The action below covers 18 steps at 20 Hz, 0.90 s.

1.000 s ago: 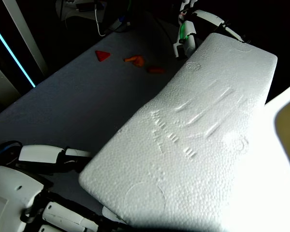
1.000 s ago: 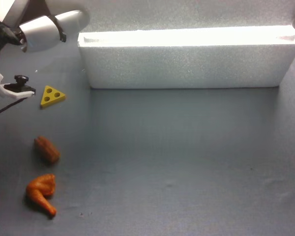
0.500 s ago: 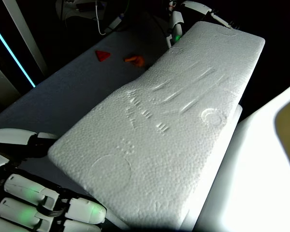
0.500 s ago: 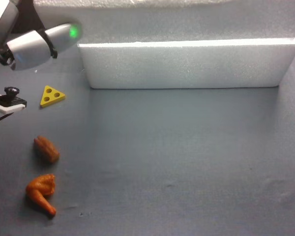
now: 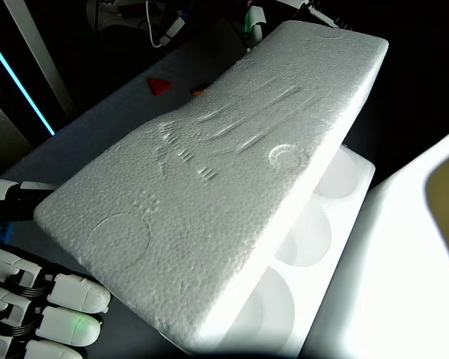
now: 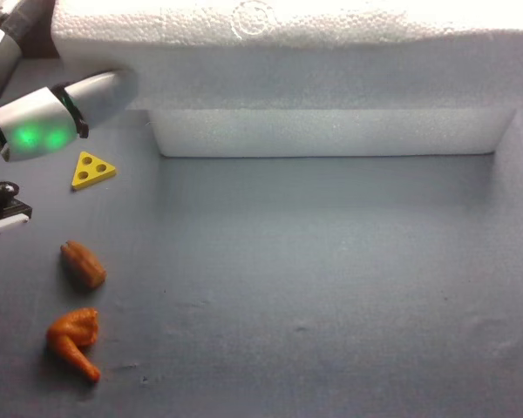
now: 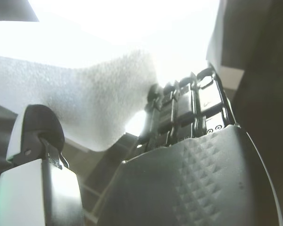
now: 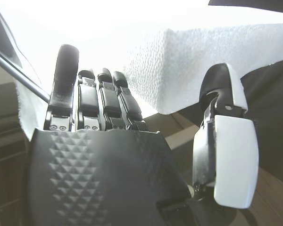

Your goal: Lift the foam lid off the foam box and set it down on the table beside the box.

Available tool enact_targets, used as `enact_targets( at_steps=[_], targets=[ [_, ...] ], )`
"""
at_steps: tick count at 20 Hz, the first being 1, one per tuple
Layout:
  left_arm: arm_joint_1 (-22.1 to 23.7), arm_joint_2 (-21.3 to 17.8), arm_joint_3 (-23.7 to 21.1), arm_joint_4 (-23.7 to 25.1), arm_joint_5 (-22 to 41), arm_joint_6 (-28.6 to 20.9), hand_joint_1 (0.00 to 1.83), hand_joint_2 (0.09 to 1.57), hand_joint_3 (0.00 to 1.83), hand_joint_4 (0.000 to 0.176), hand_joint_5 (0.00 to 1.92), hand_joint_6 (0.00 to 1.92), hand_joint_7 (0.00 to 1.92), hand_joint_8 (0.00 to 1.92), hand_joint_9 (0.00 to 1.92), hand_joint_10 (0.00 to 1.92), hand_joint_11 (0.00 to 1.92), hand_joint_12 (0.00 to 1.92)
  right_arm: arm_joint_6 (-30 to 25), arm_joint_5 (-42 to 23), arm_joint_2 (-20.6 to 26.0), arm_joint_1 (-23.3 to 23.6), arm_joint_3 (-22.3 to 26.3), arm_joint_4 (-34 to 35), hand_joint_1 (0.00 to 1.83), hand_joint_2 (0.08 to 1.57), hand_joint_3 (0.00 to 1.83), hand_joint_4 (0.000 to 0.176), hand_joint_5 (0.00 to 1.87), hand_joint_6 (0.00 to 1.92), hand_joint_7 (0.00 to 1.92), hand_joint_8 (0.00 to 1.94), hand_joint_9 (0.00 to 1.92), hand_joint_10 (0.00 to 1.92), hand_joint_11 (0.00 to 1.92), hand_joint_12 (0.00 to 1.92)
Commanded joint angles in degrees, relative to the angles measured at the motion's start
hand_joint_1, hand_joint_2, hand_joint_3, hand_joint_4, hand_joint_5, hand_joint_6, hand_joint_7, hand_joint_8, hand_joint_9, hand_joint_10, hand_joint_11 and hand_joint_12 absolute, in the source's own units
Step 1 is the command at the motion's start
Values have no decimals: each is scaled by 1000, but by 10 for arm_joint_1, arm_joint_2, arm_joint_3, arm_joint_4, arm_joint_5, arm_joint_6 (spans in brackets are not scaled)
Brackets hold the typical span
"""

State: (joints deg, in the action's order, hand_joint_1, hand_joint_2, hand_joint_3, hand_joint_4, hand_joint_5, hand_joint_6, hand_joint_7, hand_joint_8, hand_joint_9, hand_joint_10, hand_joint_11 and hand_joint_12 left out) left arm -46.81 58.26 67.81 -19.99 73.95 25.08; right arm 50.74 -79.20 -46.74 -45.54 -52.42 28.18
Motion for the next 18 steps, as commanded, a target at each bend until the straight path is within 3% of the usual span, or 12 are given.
enact_targets(
  at_steps=[1,3,7,9,10,11,18],
  targets=[
    [1,-6,-7,47,77,-3,451,1121,10,0,184,0,0,0,0,0,0,0,-7,-76,8,-1,7,-53,434,1116,6,0,18,134,0,0,0,0,0,1921],
    [-13,-16,-27,49,84,3,485,1102,0,0,189,2,0,0,0,0,9,4,-10,-87,19,-19,25,-58,422,1112,3,0,5,127,0,0,0,0,0,1918],
    [-45,-34,-58,52,90,8,478,1107,2,0,180,0,0,0,0,0,16,10,-17,-94,30,-43,45,-63,445,1138,0,0,47,43,0,0,0,0,0,1458],
    [-56,-38,-66,53,91,8,489,1124,8,0,173,0,0,0,0,0,23,16,-22,-96,34,-59,54,-64,422,1149,0,0,47,16,0,0,0,0,0,743],
    [-60,-40,-70,54,91,8,510,1130,9,0,171,0,0,0,0,0,27,19,-27,-99,35,-69,57,-64,455,1159,2,0,35,6,0,0,0,0,0,221],
    [-66,-42,-74,56,90,8,509,1126,6,0,176,2,0,0,0,0,5,11,-31,-101,36,-78,61,-64,464,1158,1,0,35,5,0,0,0,0,0,43],
    [-116,-49,-103,52,103,6,421,1114,1,3,147,1,0,0,0,0,0,0,-56,-103,40,-138,83,-56,442,1190,7,0,48,9,0,0,0,0,0,0]
  ],
)
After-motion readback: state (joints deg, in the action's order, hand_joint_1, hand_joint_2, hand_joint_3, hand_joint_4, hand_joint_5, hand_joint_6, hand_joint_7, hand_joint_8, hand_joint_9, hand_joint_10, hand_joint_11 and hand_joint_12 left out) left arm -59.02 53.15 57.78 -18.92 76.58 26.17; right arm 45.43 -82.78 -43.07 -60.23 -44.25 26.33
